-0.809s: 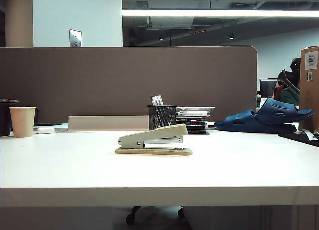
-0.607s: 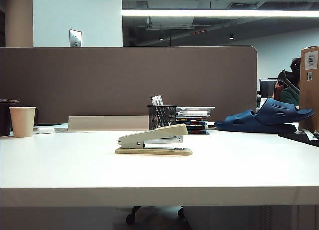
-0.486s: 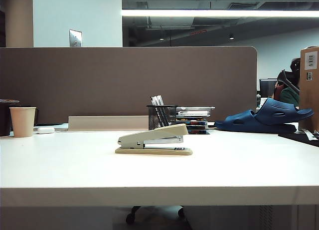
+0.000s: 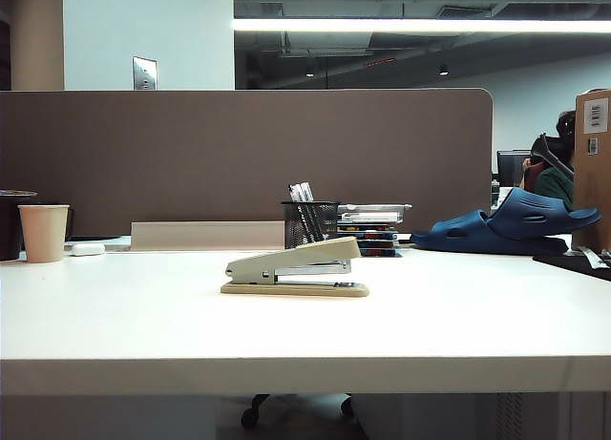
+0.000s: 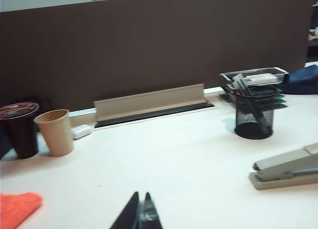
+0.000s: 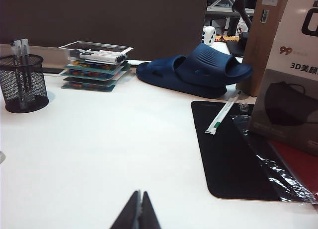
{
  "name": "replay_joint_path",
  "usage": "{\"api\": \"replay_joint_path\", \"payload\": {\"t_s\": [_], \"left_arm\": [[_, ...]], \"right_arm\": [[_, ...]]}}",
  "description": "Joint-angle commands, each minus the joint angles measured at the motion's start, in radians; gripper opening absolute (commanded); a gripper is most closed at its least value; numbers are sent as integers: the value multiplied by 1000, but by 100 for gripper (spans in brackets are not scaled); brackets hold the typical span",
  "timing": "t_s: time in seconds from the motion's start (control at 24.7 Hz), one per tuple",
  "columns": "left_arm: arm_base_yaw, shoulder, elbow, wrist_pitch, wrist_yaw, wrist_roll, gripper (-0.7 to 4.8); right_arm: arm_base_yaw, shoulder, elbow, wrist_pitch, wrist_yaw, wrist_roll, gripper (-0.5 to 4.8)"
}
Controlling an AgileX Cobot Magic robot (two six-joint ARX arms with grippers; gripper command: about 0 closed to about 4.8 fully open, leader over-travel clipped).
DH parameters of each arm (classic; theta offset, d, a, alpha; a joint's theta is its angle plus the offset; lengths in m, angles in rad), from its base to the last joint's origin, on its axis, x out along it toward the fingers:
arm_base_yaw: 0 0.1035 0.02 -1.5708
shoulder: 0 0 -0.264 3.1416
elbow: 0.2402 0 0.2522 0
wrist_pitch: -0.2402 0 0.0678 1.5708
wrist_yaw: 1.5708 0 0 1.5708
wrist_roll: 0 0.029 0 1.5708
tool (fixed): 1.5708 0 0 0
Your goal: Press the stapler down.
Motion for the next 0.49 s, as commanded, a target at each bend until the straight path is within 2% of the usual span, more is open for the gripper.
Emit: {"api": "replay_joint_path", "payload": {"t_s": [0.04,0.36,0.49], "left_arm": [[0,0,2,2,110,-1,-6],[-1,0,2,-110,380,-3,-6],[0,0,2,-121,399,-4,-6]], "right_arm": [[1,-6,35,3,-15,14,-9],[2,4,259,-193,-41,23,-9],[1,18,341,-260,-41,23,-9]]}}
